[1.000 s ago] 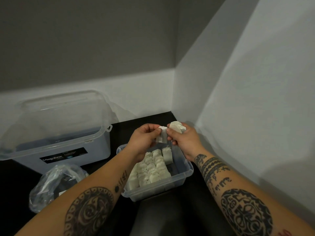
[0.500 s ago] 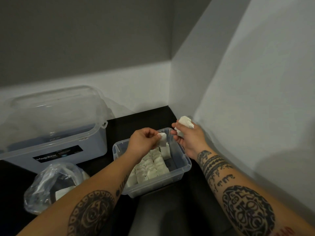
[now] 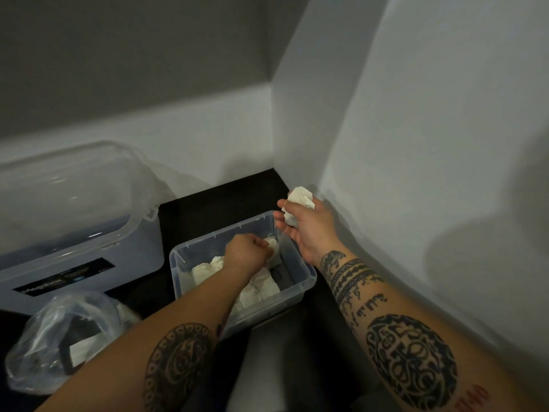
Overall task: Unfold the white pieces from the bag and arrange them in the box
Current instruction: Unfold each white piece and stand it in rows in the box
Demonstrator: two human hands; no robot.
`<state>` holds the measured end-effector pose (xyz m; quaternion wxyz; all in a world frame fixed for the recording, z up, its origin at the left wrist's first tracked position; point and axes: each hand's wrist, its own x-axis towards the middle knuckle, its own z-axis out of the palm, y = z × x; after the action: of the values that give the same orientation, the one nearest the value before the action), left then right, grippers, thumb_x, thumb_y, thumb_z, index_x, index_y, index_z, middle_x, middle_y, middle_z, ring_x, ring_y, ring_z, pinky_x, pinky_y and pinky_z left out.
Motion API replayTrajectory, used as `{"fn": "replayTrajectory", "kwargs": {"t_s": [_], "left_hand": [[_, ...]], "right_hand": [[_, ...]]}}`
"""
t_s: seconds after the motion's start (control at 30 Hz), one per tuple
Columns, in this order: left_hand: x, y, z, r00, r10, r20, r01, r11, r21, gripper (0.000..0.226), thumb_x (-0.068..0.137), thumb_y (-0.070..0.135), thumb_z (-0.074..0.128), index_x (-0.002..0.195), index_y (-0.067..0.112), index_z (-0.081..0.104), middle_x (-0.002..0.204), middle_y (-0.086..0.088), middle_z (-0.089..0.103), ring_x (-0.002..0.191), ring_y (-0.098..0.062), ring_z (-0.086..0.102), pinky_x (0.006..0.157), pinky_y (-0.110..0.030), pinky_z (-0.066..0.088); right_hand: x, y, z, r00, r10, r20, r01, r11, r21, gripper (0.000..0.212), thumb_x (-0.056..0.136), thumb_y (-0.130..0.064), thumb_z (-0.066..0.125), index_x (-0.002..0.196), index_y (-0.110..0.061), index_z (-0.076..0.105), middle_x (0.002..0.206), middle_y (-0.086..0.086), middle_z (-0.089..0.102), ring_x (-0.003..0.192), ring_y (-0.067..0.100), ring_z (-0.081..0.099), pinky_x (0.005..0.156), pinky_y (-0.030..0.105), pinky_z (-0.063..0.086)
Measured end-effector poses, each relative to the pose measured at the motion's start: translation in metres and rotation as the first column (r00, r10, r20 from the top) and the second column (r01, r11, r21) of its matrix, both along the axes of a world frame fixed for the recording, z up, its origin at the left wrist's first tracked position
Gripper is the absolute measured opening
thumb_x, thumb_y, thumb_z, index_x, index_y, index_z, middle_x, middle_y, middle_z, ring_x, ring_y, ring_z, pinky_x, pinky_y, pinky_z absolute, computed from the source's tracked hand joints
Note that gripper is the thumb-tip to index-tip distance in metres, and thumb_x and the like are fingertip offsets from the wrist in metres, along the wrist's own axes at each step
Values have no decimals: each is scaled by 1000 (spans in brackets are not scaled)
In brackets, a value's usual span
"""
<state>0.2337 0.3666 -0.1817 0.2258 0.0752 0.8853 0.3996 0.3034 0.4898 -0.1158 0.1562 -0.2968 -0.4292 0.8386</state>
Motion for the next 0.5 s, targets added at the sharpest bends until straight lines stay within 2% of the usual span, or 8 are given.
{"fn": "replayTrajectory", "kwargs": {"t_s": [0.07, 0.17, 0.23, 0.37, 0.5], "left_hand": [[1, 3, -5, 997, 61, 42, -62, 998, 9, 13, 88, 22, 79, 79, 21, 70, 83, -5, 74, 83, -22, 71, 84, -41, 61], [1, 5, -10, 981, 142, 129, -151, 987, 59, 9, 86, 16, 81, 83, 17, 73, 77, -5, 71, 67, -19, 66, 73, -37, 60], [1, 5, -11, 972, 168, 166, -184, 979, 86, 8, 84, 13, 82, 85, 15, 74, 75, -8, 71, 63, -20, 64, 71, -37, 60], [3, 4, -11, 972, 174, 156, -187, 980, 73, 11, 85, 10, 81, 83, 16, 72, 79, -11, 73, 63, -22, 68, 67, -35, 61], [4, 5, -7, 983, 137, 127, -141, 990, 26, 13, 85, 4, 79, 84, 13, 69, 80, -10, 72, 61, -21, 70, 67, -36, 64]], "right_hand": [[1, 0, 0, 1000, 18, 1, -18, 1000, 12, 32, 90, -6, 73, 116, -19, 60, 112, 17, 71, 89, 24, 73, 75, 34, 62], [2, 0, 0, 999, 43, -2, -43, 998, 40, 26, 91, -7, 72, 110, -21, 61, 112, 16, 71, 89, 23, 73, 77, 35, 63], [1, 1, -1, 999, 49, -1, -49, 998, 51, 26, 91, -7, 72, 112, -20, 62, 111, 16, 71, 89, 23, 73, 76, 35, 63], [0, 1, -1, 999, 42, 3, -42, 999, 27, 41, 90, -7, 74, 126, -14, 58, 109, 16, 72, 87, 23, 73, 74, 33, 62], [0, 2, -1, 999, 38, 0, -38, 999, 8, 40, 89, -6, 74, 126, -14, 58, 109, 16, 71, 88, 24, 73, 76, 34, 63]]}}
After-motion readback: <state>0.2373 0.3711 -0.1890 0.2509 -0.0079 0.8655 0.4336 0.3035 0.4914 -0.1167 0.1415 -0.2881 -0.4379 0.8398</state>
